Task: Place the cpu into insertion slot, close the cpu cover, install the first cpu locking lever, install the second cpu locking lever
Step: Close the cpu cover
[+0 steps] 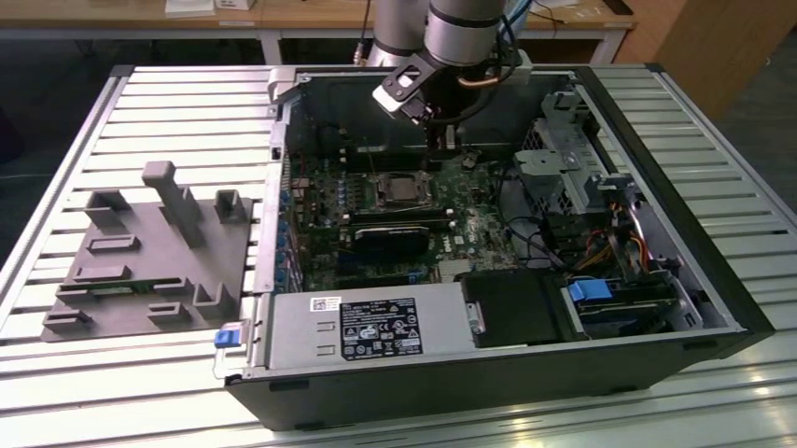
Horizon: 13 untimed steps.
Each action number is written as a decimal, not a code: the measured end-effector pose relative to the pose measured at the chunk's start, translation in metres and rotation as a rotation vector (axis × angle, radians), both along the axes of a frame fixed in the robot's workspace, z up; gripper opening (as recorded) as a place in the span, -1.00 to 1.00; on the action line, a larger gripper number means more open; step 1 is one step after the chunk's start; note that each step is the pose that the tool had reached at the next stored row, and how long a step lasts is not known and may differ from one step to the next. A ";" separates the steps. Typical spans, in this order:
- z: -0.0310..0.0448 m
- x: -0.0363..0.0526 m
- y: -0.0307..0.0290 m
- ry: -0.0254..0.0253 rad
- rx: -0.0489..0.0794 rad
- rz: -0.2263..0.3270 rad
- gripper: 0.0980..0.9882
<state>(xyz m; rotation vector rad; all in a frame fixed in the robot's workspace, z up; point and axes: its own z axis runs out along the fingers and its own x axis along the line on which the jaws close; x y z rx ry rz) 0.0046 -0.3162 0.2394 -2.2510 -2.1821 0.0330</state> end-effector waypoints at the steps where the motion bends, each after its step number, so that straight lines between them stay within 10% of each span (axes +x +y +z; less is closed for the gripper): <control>1: -0.0002 -0.0027 0.0000 -0.0140 0.000 0.000 -0.99; 3: -0.0008 -0.0092 0.0000 -0.0403 0.000 0.000 -0.99; 5: -0.0012 -0.0162 0.0000 -0.0544 0.001 0.000 -0.99; 13: -0.0044 -0.0357 0.0000 -0.0610 0.001 0.000 -0.99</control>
